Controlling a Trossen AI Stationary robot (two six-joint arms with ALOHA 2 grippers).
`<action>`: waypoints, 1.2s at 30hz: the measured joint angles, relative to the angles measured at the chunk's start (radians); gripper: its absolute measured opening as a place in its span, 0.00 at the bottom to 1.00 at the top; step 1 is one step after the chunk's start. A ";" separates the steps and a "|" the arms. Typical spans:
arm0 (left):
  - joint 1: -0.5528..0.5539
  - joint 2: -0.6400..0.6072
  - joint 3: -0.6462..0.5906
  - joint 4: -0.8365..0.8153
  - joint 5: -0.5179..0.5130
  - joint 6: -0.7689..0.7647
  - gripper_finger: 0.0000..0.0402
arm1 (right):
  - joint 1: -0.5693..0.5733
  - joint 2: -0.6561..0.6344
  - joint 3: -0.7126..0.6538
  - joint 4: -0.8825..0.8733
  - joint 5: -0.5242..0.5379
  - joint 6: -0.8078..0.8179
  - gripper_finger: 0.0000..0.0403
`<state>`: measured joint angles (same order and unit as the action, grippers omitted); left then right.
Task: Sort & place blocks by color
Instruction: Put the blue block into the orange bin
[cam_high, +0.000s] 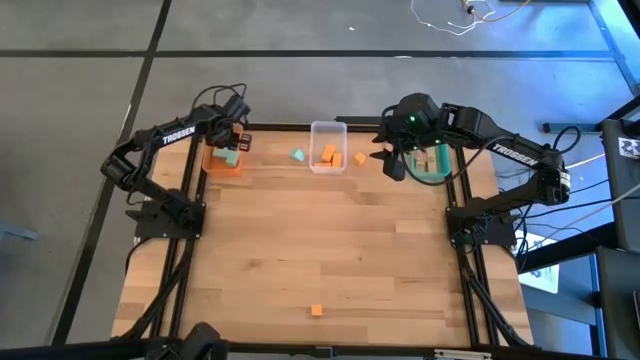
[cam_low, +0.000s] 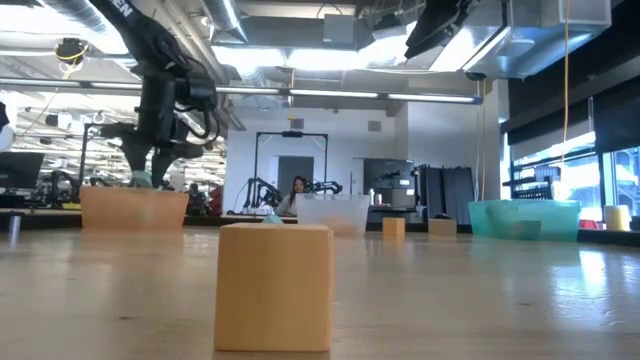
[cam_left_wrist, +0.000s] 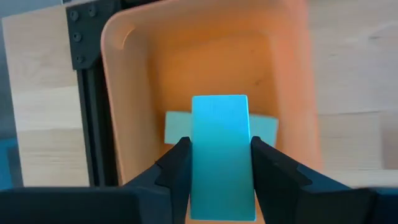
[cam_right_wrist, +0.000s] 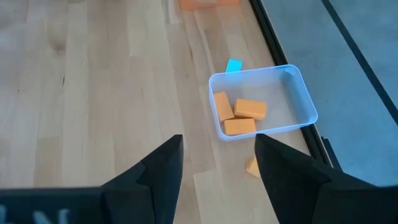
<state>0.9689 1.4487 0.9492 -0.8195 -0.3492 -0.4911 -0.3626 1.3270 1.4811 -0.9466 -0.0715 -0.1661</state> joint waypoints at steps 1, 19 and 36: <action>0.005 0.000 -0.006 -0.001 0.000 0.000 0.36 | 0.000 0.000 0.000 0.000 0.000 0.000 0.50; -0.098 -0.003 0.083 0.184 0.335 0.485 0.41 | -0.001 0.000 0.000 0.001 0.000 0.000 0.50; -0.265 0.149 0.089 0.532 0.390 1.317 0.41 | -0.002 0.000 0.000 0.002 0.000 -0.003 0.50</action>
<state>0.7041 1.5978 1.0378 -0.2877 0.0410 0.8264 -0.3645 1.3266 1.4811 -0.9451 -0.0715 -0.1696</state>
